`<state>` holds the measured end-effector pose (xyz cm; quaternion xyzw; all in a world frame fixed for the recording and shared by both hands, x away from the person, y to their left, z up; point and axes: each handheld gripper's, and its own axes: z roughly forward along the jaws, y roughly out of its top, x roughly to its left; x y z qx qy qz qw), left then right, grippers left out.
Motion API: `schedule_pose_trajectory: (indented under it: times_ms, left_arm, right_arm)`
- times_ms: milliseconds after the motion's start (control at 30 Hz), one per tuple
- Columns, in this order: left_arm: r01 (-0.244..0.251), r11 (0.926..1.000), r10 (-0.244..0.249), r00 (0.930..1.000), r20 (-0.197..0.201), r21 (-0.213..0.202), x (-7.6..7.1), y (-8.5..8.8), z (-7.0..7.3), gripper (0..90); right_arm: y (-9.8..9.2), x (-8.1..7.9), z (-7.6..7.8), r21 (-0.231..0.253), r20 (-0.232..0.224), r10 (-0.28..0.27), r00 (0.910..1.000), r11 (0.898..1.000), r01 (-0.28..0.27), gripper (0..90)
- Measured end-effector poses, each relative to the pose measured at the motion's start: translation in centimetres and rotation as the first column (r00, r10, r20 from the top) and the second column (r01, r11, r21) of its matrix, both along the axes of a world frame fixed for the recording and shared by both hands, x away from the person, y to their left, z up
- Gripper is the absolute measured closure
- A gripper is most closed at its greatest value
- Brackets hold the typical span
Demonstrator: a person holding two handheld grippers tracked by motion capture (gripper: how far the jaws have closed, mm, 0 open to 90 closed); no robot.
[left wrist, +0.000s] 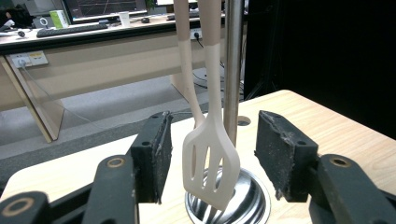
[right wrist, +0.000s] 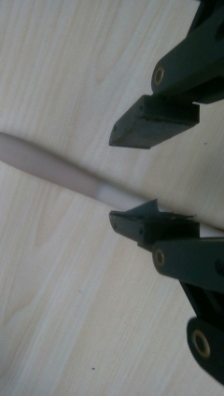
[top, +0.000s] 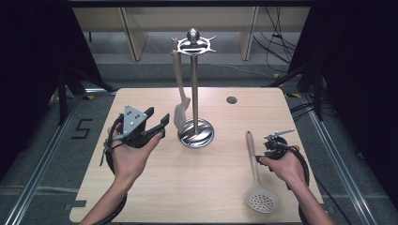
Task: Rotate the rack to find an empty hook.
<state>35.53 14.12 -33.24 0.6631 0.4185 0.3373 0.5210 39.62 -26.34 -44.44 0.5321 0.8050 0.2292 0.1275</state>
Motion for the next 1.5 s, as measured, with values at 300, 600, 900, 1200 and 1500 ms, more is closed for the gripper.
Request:
schedule_pose_trajectory:
  times_ms: [300, 600, 900, 1200, 1500]
  left_arm:
    - [-0.014, 0.9999, 0.014, 0.9999, -0.005, -0.002, 0.1, 0.5, -0.2, 43.1]
    - [-0.015, 0.9999, 0.014, 0.9999, -0.006, -0.006, 0.1, 0.5, -0.2, 42.8]
    - [-0.014, 0.9999, 0.014, 0.9998, -0.012, -0.003, 0.2, 0.4, -0.4, 42.5]
    - [-0.017, 0.9998, 0.017, 0.9997, -0.015, -0.006, 0.2, 0.4, -0.4, 42.3]
    - [-0.019, 0.9998, 0.019, 0.9996, -0.022, -0.007, 0.3, 0.5, -0.5, 42.0]
  right_arm:
    - [1.1, 1.2, -0.4, 0.029, -0.062, -0.083, 0.9946, 0.996, 0.085, 64.8]
    - [1.2, 2.6, -0.9, 0.027, -0.094, -0.116, 0.9888, 0.993, 0.119, 64.2]
    - [1.6, 4.1, -1.0, 0.025, -0.197, -0.155, 0.9681, 0.986, 0.162, 65.0]
    - [1.8, 4.5, -1.3, 0.008, -0.219, -0.160, 0.9627, 0.986, 0.165, 66.2]
    - [2.4, 5.0, -1.6, -0.002, -0.247, -0.193, 0.9496, 0.980, 0.198, 63.5]
